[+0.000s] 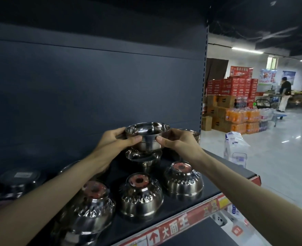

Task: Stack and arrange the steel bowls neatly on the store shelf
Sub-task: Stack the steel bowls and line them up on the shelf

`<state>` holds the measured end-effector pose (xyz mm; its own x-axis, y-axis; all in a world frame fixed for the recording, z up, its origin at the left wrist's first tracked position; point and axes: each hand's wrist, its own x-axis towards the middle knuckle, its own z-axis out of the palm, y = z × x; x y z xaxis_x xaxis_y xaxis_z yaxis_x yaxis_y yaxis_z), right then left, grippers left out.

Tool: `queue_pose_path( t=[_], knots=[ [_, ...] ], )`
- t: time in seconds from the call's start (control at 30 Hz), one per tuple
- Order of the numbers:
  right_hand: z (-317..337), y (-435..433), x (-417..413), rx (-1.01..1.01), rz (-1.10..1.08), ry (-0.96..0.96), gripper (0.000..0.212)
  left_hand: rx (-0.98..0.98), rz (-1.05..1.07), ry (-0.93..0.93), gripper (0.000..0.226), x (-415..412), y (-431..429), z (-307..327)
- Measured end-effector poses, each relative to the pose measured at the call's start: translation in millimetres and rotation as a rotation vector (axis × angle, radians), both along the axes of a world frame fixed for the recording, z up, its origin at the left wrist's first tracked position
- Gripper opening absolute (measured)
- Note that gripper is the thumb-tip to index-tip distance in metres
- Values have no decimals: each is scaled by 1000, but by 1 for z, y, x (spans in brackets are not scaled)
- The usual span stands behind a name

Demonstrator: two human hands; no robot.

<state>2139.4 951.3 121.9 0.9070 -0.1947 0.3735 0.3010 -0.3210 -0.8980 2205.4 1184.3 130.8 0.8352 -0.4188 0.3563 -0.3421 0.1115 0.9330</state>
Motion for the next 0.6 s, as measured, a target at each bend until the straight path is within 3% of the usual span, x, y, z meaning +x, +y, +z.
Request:
queue_pose_path(
  t=[0.27,0.43,0.6],
  knots=[
    [-23,1,40,1,35,81,19,23,40,183,42,33,-6,-6],
    [-35,-3,54,-110,-13,133,36,110,30,247,33,46,-9,-15],
    [-35,-2,53,-243,-34,177,19,190,46,261,31,55,-11,-21]
  ],
)
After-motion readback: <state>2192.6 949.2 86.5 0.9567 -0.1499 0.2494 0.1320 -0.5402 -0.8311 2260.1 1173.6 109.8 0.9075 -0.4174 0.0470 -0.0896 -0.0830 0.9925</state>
